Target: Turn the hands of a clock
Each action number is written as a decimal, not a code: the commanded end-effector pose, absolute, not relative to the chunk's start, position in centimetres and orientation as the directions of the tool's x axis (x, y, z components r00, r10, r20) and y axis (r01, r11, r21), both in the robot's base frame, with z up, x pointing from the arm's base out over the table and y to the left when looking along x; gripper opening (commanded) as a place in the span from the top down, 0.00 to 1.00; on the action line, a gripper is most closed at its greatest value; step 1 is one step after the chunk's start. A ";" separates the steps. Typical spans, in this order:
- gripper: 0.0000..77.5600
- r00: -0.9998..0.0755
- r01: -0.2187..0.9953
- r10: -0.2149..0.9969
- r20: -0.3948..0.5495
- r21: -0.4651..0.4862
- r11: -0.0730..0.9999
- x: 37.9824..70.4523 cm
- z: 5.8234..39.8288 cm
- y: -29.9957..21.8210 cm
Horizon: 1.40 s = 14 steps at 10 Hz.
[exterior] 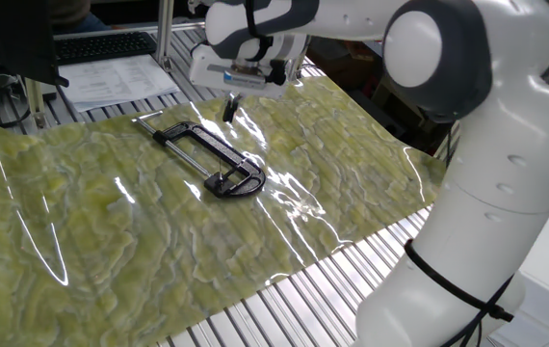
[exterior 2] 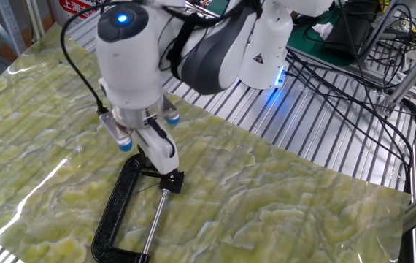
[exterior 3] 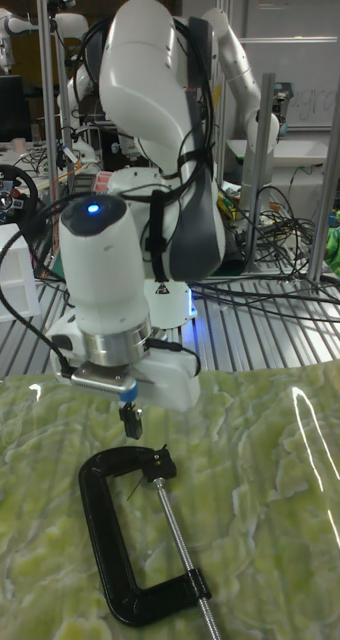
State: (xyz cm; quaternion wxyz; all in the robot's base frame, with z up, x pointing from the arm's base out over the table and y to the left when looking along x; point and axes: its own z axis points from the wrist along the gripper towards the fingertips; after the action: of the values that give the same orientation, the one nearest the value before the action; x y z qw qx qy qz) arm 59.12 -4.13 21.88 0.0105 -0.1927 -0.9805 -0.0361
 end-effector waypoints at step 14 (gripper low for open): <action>1.00 -0.960 0.269 0.274 -0.058 0.088 0.959 60.2 11.9 -6.8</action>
State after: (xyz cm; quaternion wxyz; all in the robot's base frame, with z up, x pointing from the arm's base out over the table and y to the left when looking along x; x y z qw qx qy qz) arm 59.97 -6.23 13.04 -0.0285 -0.1436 -0.9884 -0.0402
